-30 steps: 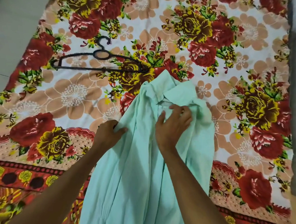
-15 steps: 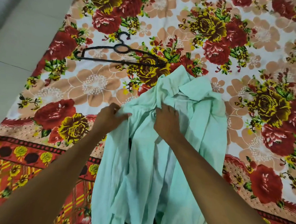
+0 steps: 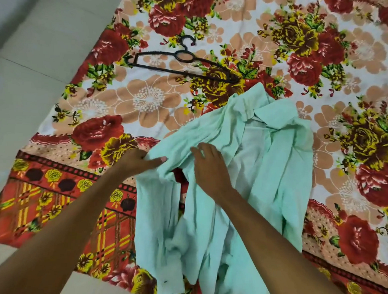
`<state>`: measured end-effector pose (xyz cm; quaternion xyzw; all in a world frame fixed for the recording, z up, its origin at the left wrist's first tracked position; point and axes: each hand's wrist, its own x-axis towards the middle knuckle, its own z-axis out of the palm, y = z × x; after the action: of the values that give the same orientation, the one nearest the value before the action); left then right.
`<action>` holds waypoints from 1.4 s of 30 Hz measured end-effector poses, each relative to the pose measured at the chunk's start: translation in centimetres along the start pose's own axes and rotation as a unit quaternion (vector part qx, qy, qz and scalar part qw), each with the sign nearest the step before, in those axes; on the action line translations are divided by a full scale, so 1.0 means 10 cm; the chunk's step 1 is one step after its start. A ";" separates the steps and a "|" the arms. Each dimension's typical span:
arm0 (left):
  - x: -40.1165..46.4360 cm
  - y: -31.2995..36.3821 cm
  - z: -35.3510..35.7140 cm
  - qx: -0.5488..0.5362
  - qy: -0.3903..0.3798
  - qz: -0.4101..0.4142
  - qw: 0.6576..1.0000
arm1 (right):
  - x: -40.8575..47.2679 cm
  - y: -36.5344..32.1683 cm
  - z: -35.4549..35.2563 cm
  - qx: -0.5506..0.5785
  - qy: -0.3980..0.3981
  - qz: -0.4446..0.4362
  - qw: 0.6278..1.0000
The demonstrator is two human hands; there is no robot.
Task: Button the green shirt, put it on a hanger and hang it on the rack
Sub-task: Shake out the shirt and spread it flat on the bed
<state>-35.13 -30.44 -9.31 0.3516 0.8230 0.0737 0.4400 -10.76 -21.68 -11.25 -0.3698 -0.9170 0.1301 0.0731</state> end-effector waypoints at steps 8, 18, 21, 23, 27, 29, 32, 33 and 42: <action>-0.42 -0.36 -0.05 -0.259 -0.045 0.039 0.964 | -0.23 -0.75 0.15 0.287 -0.135 0.140 0.938; -0.91 -0.75 0.07 -0.351 0.013 0.035 0.935 | -0.52 -1.09 0.10 0.348 -0.306 0.180 0.868; -1.03 -0.95 0.13 -0.233 -0.121 0.045 0.964 | -0.56 -1.27 0.03 0.433 -0.193 0.272 0.838; -1.06 -1.07 0.13 -0.207 -0.116 0.054 0.970 | -0.58 -1.35 0.04 0.487 -0.150 0.304 0.805; -1.09 -1.28 0.10 -0.351 0.044 0.014 0.935 | -0.80 -1.37 0.17 0.480 -0.302 0.272 0.777; -1.17 -1.33 0.11 -0.314 -0.028 0.014 0.949 | -0.89 -1.37 0.19 0.391 -0.371 0.235 0.809; -1.32 -1.46 0.26 -0.163 -0.131 0.028 0.977 | -0.94 -1.49 0.21 0.417 -0.340 0.230 0.811; -1.33 -1.53 0.31 -0.169 -0.094 0.032 0.981 | -0.95 -1.56 0.18 0.452 -0.322 0.249 0.794; -1.58 -1.62 0.35 -0.337 -0.013 0.024 0.941 | -1.01 -1.89 0.32 0.442 -0.365 0.271 0.773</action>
<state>-34.96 -53.30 -7.78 0.2032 0.7359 0.3522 0.5413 -16.76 -42.37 -9.20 -0.4549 -0.5778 0.6608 -0.1502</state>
